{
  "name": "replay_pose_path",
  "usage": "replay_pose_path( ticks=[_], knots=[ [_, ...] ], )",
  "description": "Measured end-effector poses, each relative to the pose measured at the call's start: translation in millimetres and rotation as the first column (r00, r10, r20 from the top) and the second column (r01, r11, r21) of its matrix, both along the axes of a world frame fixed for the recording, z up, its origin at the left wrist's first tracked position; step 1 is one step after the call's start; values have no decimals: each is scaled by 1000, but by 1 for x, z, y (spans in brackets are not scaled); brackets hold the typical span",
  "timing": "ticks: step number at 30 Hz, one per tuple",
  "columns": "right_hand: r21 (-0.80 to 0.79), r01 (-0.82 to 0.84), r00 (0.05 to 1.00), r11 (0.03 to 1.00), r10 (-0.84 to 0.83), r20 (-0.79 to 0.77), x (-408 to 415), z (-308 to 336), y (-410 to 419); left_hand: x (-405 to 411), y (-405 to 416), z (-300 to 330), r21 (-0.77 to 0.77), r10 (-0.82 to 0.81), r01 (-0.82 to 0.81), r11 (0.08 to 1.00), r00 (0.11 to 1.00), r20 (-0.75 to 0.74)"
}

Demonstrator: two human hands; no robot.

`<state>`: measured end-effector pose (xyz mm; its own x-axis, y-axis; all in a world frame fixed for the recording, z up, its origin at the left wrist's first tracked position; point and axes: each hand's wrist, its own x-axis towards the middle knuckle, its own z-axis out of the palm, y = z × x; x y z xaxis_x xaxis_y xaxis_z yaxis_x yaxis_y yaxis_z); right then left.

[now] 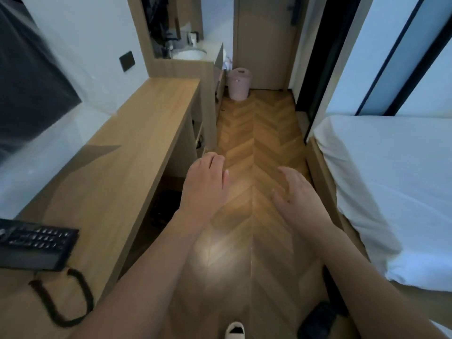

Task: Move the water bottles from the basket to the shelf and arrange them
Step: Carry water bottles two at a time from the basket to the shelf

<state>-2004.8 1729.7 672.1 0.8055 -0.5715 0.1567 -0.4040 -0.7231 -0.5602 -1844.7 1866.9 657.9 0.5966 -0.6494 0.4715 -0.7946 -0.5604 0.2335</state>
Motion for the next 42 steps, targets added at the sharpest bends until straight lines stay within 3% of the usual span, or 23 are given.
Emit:
replay_pose_path(
  ticks=[15,22,32,42],
  knots=[
    [65,171,984,983,-174,48,194,-26,-317,207,-338,-8,40,-179,179,983,984,-8],
    [43,146,986,988,-149,69,315,4,-476,322,-485,32,-92,-130,128,987,992,-6],
    [45,124,992,991,-126,24,484,-19,-669,485,-681,-11,-33,-137,136,990,990,-31],
    [38,169,986,985,-168,-20,651,-6,-878,658,-908,-1,-4,-162,163,987,984,-74]
  ],
)
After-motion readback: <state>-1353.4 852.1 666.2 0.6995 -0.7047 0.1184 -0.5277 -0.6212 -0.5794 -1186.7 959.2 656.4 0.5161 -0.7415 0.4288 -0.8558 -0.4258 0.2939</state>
